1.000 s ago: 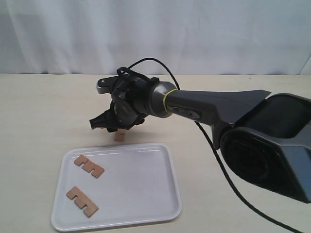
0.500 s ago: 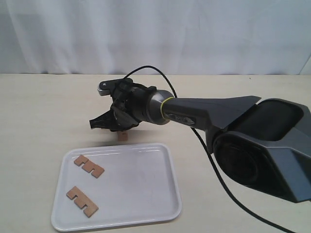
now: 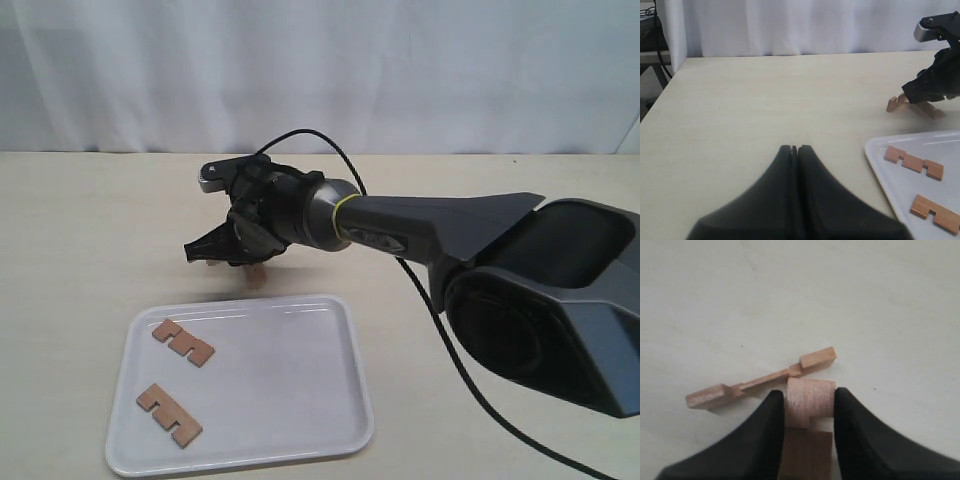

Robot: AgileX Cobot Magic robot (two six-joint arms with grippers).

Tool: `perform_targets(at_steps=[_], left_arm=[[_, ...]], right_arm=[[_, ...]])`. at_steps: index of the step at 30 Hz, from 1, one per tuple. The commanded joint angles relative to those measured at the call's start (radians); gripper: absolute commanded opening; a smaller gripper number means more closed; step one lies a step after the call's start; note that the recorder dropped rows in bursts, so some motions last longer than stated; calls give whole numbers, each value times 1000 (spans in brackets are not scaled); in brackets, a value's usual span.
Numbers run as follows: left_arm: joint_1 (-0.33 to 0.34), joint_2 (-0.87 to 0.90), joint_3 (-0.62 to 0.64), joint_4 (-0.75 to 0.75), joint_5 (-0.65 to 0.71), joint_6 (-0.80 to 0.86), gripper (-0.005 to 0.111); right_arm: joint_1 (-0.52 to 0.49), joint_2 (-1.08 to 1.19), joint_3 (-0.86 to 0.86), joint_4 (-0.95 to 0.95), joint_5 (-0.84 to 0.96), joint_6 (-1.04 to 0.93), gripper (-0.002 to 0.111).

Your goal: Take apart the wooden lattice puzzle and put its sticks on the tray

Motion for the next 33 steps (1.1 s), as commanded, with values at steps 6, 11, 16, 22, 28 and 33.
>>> perform_targets(at_steps=[6, 11, 16, 22, 28, 33], left_arm=[[1, -1, 2, 3, -9, 1, 0], [1, -1, 2, 3, -9, 1, 0], [1, -1, 2, 3, -9, 1, 0], [1, -1, 2, 3, -9, 1, 0], [1, -1, 2, 3, -9, 1, 0], [1, -1, 2, 3, -9, 1, 0]], right_arm=[[-2, -132, -5, -9, 120, -165, 5], [1, -191, 51, 67, 164, -291, 5], [1, -288, 233, 223, 72, -469, 5], [1, -410, 482, 374, -112, -613, 5], [1, -452, 647, 483, -240, -754, 5], [1, -452, 726, 603, -241, -958, 5]])
